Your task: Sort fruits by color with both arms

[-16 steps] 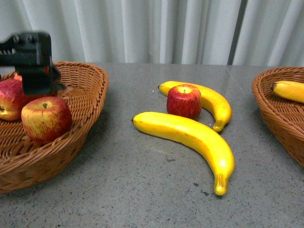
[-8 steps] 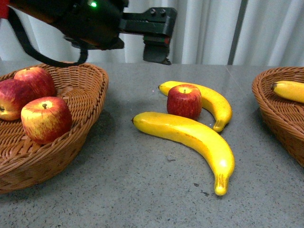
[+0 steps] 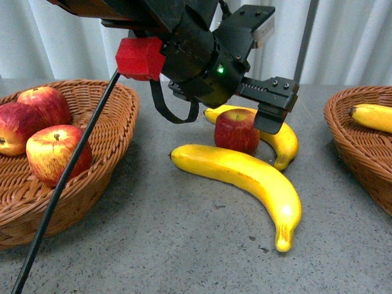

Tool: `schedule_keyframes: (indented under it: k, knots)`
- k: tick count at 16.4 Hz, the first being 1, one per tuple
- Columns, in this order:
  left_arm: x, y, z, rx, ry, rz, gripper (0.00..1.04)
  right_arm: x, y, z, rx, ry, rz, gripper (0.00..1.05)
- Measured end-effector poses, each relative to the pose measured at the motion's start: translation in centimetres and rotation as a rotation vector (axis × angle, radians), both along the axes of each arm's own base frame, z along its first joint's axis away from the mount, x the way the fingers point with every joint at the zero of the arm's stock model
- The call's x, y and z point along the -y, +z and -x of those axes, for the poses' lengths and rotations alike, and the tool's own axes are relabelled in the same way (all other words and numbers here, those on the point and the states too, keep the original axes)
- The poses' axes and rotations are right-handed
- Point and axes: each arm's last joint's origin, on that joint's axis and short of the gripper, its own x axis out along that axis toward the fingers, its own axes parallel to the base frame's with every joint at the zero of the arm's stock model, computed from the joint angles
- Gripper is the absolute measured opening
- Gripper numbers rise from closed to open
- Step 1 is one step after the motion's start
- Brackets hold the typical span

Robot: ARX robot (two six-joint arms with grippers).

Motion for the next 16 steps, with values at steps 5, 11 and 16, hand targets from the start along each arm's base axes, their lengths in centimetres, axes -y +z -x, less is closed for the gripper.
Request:
schedule_keyframes:
  k: [5,11,16]
  knots:
    - [0.2,-1.9,-1.4,-0.028,0.02,-0.025,0.98,0.0,0.0,0.0,0.0,0.0,0.0,0.98]
    - [0.5,-2.6,-1.7,-0.048,0.015,-0.032,0.66,0.0,0.0,0.0,0.0,0.0,0.0,0.98]
    - [-0.3,-1.8,-1.5,-0.036,0.044,-0.016,0.66,0.0,0.0,0.0,0.0,0.0,0.0,0.98]
